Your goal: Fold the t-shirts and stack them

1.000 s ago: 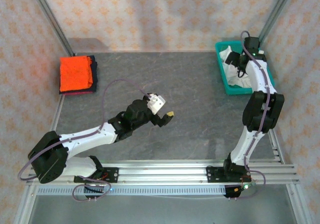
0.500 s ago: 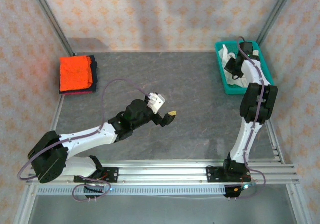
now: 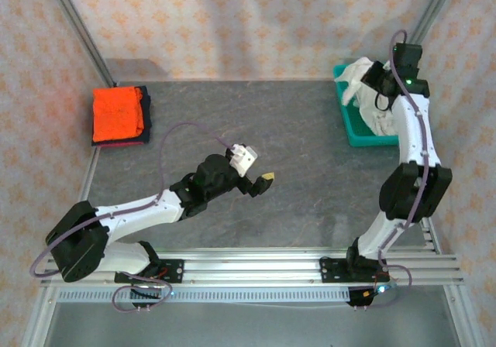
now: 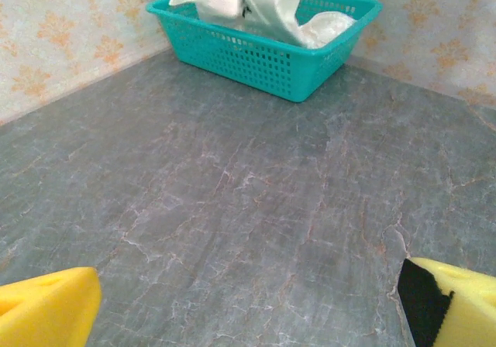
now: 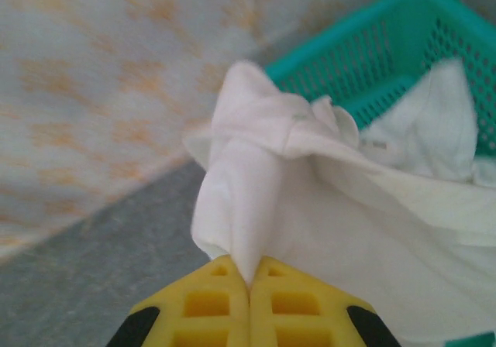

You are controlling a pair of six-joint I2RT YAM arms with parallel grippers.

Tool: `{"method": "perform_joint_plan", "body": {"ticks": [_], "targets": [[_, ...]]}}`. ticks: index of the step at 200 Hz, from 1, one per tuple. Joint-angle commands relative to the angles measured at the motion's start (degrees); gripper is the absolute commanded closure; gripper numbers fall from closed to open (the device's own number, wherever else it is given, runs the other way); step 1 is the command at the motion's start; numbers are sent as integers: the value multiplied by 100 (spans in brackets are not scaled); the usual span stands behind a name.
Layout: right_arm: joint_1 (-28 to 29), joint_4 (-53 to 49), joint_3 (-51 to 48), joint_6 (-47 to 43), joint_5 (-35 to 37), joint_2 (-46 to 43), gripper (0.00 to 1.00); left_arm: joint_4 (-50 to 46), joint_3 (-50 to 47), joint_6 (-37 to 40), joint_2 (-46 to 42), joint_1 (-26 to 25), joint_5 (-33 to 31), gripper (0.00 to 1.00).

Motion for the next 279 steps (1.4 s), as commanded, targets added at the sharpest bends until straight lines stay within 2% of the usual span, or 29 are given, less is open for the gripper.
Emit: {"method": "perform_joint_plan", "body": {"ticks": [1,29,69,102,126,143,163,168,173,189,202,220,238,250,279], "targets": [[141,566,152,-119,-598,-549,100,308,178,-23,68,-39,123,0],[325,364,795,-278,-1390,-704,100,338,191,-10,127,-35,120,0],[1134,-692,2205,-950,-1918,-534,100,327,170,63,138,-36,-54,0],[1836,-1008,2931,-1131,-2054,-377,100,408,-41,134,-37,11,-611,0],[2417,-1456,3382,-1468,-2099,-121,100,394,-231,-48,-266,185,-761,0],[2718,-1543,3433,-1611,-2085,13,100,372,-389,-207,-454,314,-888,0],[2779,-1432,3242,-1448,-1892,159,100,321,-589,-338,-717,462,-1122,0],[2780,-1412,3173,-1386,-1691,203,96,309,-638,-355,-773,486,-1174,0],[2770,-1389,3081,-1348,-1479,236,87,278,-677,-365,-834,527,-1245,0],[2706,-1248,2627,-1057,-536,334,42,63,-763,-400,-1029,608,-1459,0],[2528,-1303,2334,-800,-41,449,26,-125,-802,-452,-1158,674,-1587,0],[2245,-1269,1875,-562,304,513,21,-411,-811,-598,-1262,749,-1799,0],[2076,-564,899,-752,625,379,20,-726,-772,-986,-1233,802,-2417,0],[2070,-368,468,-954,724,383,20,-1147,-681,-1580,-1157,830,-3079,0],[2199,0,-433,-1023,-72,341,18,-2749,-565,-3703,-1138,866,-4381,0]]}}
